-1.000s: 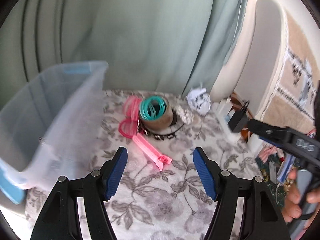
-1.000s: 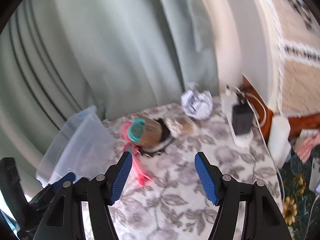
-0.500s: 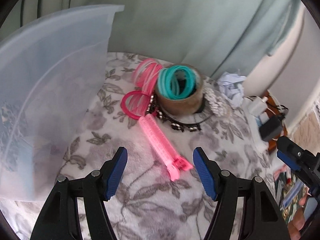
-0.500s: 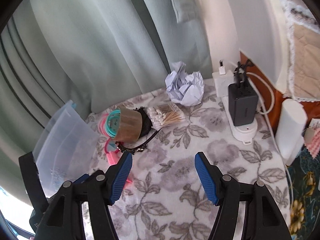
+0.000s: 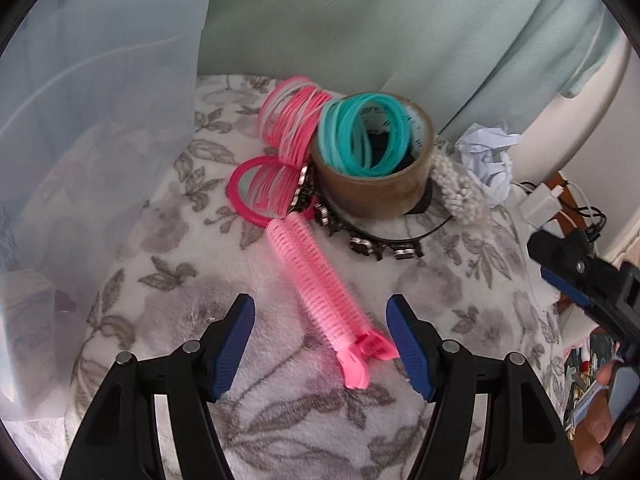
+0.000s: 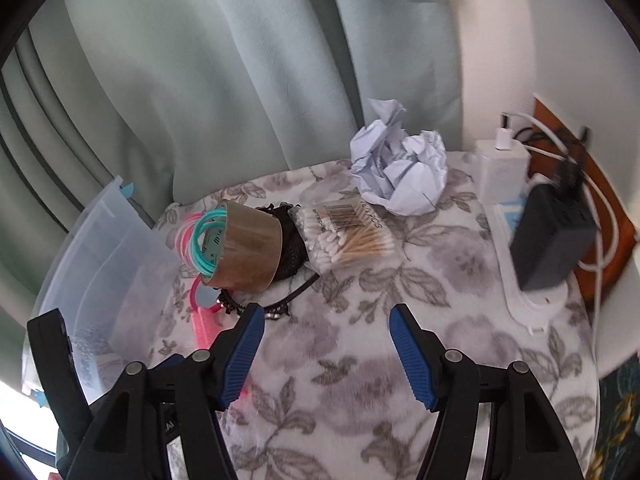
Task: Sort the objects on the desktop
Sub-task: 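Move both tools back to the pink roller and cotton swab bag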
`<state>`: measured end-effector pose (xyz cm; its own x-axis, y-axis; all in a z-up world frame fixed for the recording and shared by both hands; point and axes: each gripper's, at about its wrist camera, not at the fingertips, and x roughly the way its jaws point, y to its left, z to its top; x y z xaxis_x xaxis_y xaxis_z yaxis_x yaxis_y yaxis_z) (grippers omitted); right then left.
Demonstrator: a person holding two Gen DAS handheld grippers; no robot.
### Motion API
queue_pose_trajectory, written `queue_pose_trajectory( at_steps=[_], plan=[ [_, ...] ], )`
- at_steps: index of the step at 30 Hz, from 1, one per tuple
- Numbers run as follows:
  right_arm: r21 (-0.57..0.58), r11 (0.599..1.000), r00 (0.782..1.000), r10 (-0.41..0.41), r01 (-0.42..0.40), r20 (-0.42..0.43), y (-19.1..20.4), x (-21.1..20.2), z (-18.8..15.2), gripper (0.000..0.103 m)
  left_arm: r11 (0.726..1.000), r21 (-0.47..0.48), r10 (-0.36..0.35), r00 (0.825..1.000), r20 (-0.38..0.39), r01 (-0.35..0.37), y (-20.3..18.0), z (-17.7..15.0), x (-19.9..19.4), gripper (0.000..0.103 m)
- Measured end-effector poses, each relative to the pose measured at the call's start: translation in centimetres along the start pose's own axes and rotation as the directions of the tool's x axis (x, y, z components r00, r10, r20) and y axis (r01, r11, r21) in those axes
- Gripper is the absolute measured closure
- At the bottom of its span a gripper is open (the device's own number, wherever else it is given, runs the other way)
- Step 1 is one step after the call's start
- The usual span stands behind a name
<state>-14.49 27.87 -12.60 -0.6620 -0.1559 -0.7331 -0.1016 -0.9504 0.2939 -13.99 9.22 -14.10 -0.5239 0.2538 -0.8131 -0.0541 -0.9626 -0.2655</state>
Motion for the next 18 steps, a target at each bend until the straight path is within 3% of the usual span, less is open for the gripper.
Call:
queue_pose_trajectory(
  at_steps=[18],
  plan=[
    [-0.128,0.988,0.993,-0.098,0.090,-0.062,0.6,7.6,2.4,0.034,1.000,-0.003,-0.002,1.000,-0.002,0.002,0.4,0.2,0.6,0.033]
  ],
)
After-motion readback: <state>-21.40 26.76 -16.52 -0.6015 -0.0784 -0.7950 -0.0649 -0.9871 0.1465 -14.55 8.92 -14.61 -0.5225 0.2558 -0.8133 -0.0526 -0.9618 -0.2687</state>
